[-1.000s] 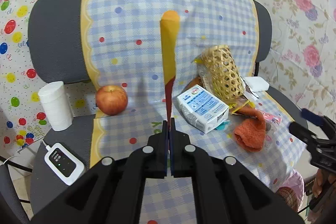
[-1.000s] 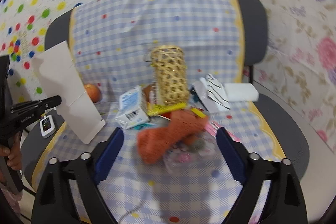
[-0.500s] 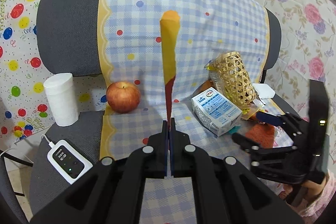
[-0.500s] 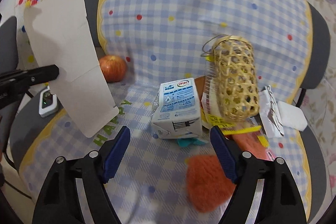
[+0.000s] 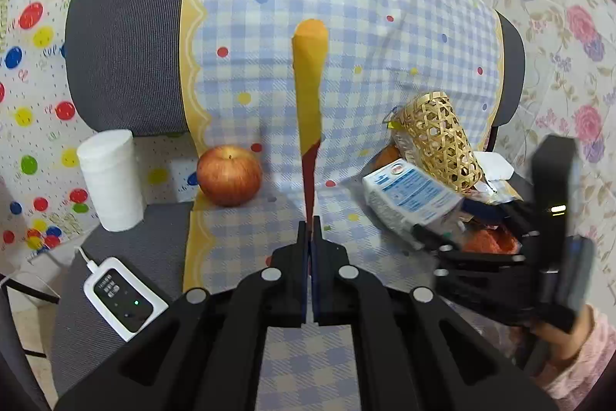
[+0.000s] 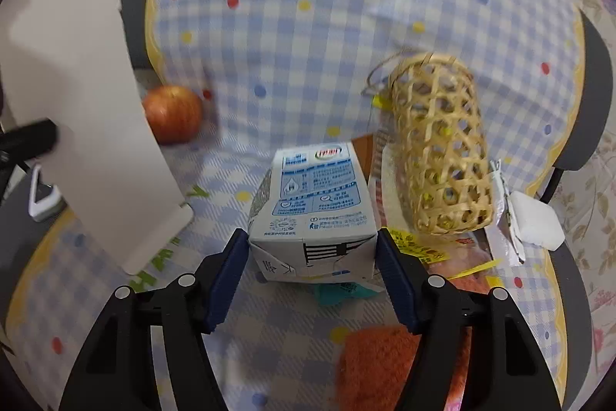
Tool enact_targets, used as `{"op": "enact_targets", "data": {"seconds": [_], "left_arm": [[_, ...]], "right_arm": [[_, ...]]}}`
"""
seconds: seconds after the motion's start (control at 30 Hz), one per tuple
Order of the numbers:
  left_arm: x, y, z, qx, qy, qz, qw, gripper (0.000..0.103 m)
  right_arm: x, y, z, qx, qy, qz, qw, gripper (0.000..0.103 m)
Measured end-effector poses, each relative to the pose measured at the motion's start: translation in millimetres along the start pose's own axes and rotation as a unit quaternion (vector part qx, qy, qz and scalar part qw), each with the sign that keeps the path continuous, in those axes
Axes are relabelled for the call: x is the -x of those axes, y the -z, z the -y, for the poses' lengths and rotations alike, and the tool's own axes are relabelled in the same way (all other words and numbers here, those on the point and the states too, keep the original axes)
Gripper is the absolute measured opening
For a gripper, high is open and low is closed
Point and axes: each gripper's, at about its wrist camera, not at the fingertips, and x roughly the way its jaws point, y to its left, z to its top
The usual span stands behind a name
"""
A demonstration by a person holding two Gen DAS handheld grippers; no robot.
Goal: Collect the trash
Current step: 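Carry the milk carton to the pink wastebasket and open the right gripper while the left tool drops the paper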
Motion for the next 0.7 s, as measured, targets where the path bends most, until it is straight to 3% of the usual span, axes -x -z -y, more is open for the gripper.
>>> {"op": "enact_targets", "data": {"seconds": [0.2,0.37,0.53,0.7], "left_arm": [[21.2,-8.2,15.9,-0.027,0.015,0.027,0.9992,0.000],[44.7,-8.0,43.9,-0.058,0.037,0.048,0.9965,0.000],[58.7,-3.0,75.6,-0.079,0.069,0.057,0.9928,0.000],[73.5,8.6,120.8,-0.118,0.113,0.072,0.9840,0.000]], "right_arm": [[67.8,3.0,24.3,-0.059,-0.026,0.054,0.996,0.067],[132.9,26.2,43.9,-0.090,-0.018,0.093,0.991,0.067],[176.6,53.5,63.0,-0.107,0.031,0.111,0.988,0.067],[220.1,90.1,83.9,-0.140,0.075,0.121,0.980,0.067]]}}
